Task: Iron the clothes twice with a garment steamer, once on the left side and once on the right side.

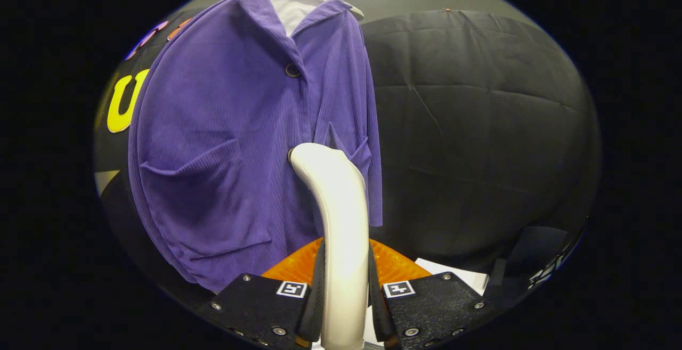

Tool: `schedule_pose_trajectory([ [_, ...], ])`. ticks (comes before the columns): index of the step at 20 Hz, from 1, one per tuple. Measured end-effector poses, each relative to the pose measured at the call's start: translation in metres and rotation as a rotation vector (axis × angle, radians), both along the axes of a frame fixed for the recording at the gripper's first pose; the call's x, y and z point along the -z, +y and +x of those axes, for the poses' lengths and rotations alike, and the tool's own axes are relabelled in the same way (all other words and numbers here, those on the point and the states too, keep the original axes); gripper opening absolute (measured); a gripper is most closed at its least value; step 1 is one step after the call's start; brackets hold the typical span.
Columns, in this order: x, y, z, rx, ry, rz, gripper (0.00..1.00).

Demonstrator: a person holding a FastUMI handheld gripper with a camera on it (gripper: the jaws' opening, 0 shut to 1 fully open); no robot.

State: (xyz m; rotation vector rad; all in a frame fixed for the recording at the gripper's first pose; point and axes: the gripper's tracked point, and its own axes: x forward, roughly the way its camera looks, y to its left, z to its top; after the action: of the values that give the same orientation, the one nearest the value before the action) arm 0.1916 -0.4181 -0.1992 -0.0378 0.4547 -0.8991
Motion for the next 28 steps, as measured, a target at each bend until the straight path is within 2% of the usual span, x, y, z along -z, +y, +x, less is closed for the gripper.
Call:
schedule_pose_trajectory([
  [7, 0.051, 0.021, -0.024, 0.018, 0.049, 0.073, 0.38],
  [13, 0.051, 0.098, -0.040, -0.132, 0.068, 0.094, 0.38],
  [16, 0.031, 0.134, -0.058, -0.202, 0.056, 0.087, 0.38],
  [21, -0.021, 0.183, -0.114, -0.280, 0.019, 0.047, 0.37],
  [28, -0.105, 0.236, -0.181, -0.359, -0.069, -0.014, 0.37],
])
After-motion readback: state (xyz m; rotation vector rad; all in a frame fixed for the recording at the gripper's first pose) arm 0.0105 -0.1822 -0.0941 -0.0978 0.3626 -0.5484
